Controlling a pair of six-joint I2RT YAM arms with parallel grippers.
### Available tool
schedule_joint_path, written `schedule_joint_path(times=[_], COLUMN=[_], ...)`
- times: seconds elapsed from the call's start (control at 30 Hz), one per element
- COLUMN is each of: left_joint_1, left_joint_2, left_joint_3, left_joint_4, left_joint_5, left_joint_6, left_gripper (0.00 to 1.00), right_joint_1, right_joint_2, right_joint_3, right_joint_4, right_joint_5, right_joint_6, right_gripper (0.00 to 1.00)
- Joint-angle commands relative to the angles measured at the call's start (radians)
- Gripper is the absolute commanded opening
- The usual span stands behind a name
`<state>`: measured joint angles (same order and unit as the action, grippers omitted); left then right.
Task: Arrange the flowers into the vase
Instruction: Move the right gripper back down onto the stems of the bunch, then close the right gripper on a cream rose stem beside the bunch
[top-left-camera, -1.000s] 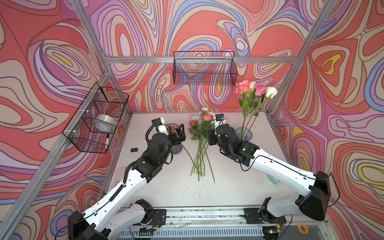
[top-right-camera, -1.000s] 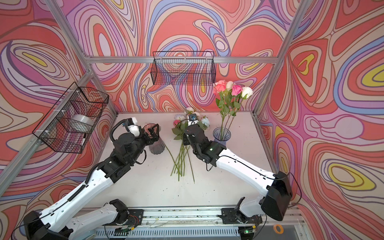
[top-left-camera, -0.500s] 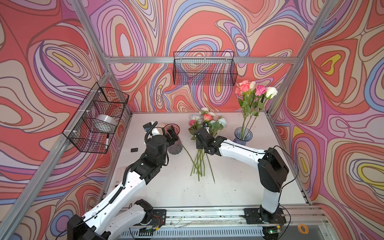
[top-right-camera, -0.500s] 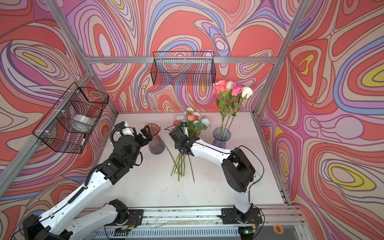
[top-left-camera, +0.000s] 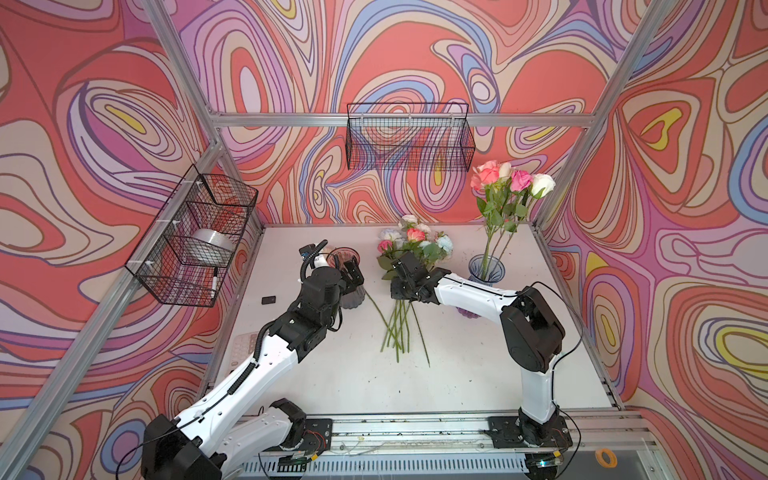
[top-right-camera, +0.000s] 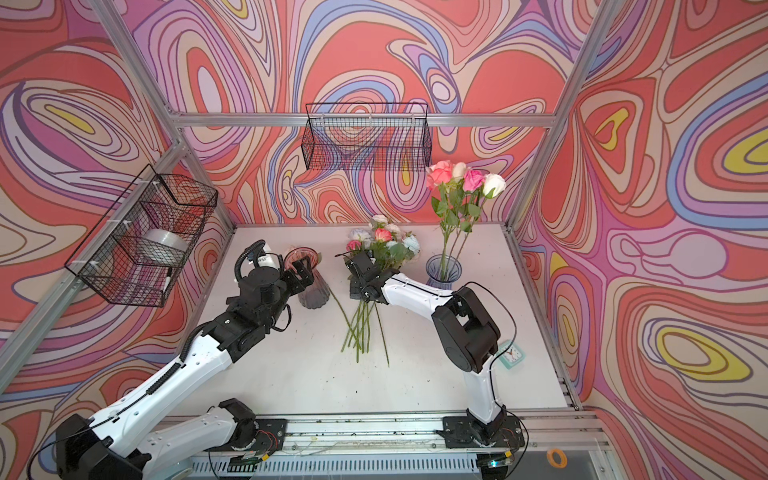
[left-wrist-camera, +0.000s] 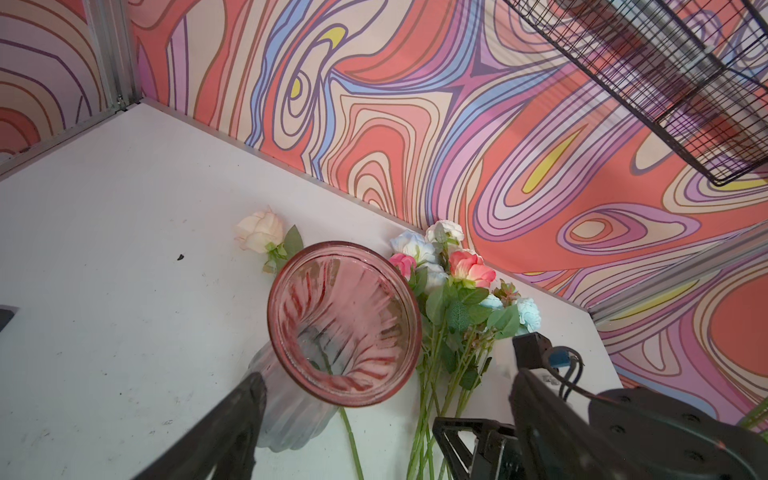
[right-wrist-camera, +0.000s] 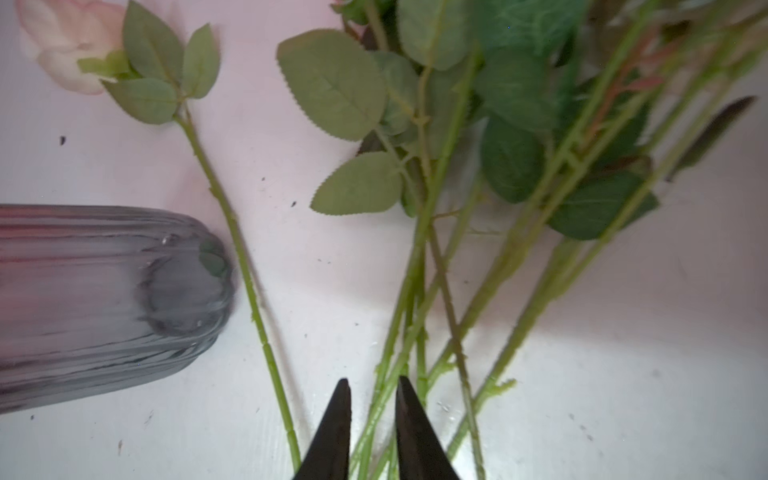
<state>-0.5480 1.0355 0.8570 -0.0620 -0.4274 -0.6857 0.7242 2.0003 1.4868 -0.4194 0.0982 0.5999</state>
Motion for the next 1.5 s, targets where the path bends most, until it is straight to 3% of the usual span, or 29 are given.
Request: schedule_joint_path(times=[0.0, 0.1, 0.2, 0.53, 0.7, 0.8, 0.97, 1.47], left_joint_1=[0.01, 0.017, 0.022, 0.03, 0.032, 0.034, 0.034, 0.037], left_joint_2=[-0.024, -0.047, -0.058, -0.045, -0.049, -0.051, -0.051, -0.059], left_joint_3=[0.029, 0.015, 0.009, 0.015, 0.015, 0.014, 0.015, 0.017], left_joint_4=[-0.022, -0.003, 0.006, -0.002, -0.003, 0.0, -0.001, 0.006], left_joint_5=[-0.035, -0.06, -0.066, -0.047, -0.044, -0.048, -0.047, -0.051], left_joint_6=[-0.006, 0.007, 0.01, 0.005, 0.005, 0.007, 0.006, 0.025], left_gripper=[0.92, 0.93, 0.93, 0.93, 0.93, 0.93, 0.93, 0.93], right_joint_1=[0.018, 0.021, 0.027, 0.039, 0.046, 0.049, 0.05, 0.04], right_joint_2=[0.069, 0.111, 0.139, 0.222, 0.262, 0.262, 0.219, -0.032], right_joint_3=[0.035, 0.066, 0.094, 0.154, 0.169, 0.161, 0.129, 0.002], right_joint_4=[0.048, 0.047, 0.031, -0.002, -0.028, -0.032, -0.001, 0.18], right_joint_5=[-0.179, -0.263, -0.263, -0.281, -0.262, -0.249, -0.217, -0.11], right_joint_6=[-0.125, -0.213, -0.269, -0.294, -0.296, -0.293, -0.264, -0.124], right_gripper=[0.2, 0.22, 0.24, 0.25, 0.23, 0.15, 0.0, 0.0])
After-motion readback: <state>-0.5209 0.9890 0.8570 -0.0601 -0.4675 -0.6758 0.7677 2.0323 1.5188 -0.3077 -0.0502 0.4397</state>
